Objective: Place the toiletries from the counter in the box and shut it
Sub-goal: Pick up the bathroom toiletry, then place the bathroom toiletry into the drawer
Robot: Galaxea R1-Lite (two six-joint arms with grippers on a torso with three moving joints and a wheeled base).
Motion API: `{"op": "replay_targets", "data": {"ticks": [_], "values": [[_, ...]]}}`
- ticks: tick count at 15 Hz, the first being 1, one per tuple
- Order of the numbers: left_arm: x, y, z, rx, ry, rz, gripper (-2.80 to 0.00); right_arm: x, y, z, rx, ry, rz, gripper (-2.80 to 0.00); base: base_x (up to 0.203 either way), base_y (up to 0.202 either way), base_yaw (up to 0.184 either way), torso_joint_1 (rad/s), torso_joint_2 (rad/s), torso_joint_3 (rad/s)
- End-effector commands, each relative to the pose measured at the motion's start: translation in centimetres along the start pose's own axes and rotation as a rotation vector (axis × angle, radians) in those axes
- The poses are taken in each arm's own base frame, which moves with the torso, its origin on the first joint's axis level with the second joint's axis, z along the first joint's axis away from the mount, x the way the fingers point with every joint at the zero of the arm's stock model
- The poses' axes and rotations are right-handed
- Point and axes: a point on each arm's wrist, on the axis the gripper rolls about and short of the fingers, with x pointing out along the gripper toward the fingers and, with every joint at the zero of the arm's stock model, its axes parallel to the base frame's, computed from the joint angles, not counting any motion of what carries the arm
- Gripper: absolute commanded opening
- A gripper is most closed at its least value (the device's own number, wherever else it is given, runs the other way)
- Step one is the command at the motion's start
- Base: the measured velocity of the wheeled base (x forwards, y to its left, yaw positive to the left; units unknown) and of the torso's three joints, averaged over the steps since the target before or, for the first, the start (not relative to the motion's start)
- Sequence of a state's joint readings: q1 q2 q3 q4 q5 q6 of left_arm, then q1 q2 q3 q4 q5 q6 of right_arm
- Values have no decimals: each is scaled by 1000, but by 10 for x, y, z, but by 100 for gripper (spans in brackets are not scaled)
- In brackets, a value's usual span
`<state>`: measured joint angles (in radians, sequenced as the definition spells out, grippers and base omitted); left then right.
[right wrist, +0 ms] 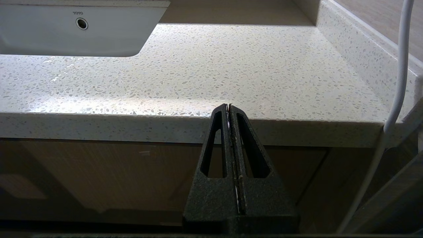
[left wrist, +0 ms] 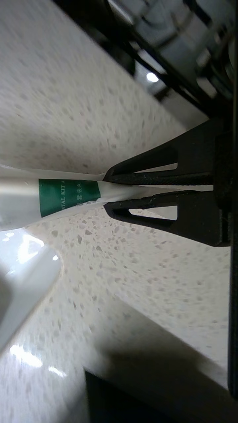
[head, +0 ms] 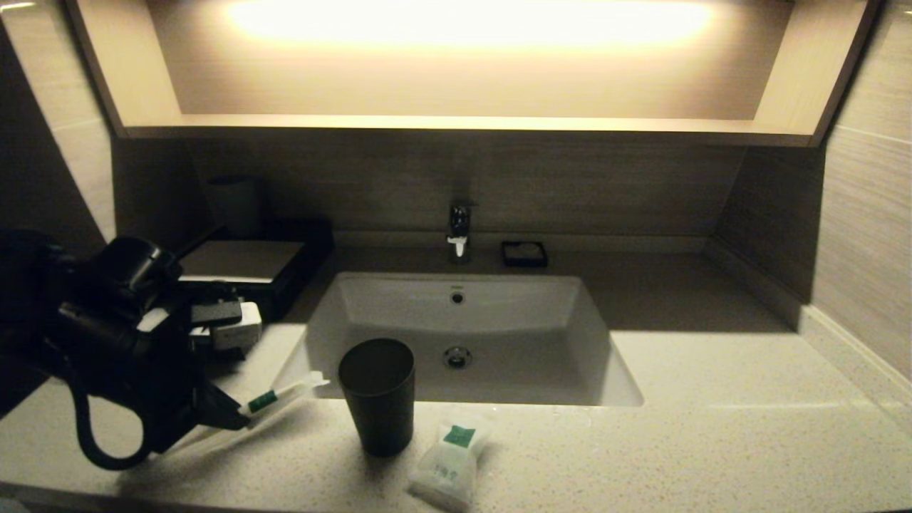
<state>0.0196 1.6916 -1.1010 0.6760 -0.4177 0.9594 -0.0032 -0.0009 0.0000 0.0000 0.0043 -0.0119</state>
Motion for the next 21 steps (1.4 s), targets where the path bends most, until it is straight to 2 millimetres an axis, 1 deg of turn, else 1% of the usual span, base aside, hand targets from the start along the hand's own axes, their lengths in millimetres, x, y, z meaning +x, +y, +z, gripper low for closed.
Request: {"op": "replay_targets", "data": {"ticks": [1,4,7,11,13,15,18,19,21], "values": [[-18,-3,3,-30,-43,34,-280,0,0,0,0,2,0,-280,0,0,0,0,0,0],[-36,4,7,-174,-83,89,-280,0,0,0,0,2,0,-280,0,0,0,0,0,0],[-56,17,9,-367,-140,161,-280,0,0,0,0,1,0,-280,0,0,0,0,0,0],[-85,32,14,-548,-219,253,-280,0,0,0,0,2,0,-280,0,0,0,0,0,0],[-99,39,15,-610,-243,294,-280,0,0,0,0,2,0,-280,0,0,0,0,0,0],[-109,48,14,-653,-238,332,-280,0,0,0,0,1,0,-280,0,0,0,0,0,0],[-120,63,11,-712,-226,386,-280,0,0,0,0,1,0,-280,0,0,0,0,0,0],[-125,65,12,-730,-225,394,-280,0,0,0,0,2,0,-280,0,0,0,0,0,0],[-128,68,14,-776,-168,394,-280,0,0,0,0,2,0,-280,0,0,0,0,0,0]]}}
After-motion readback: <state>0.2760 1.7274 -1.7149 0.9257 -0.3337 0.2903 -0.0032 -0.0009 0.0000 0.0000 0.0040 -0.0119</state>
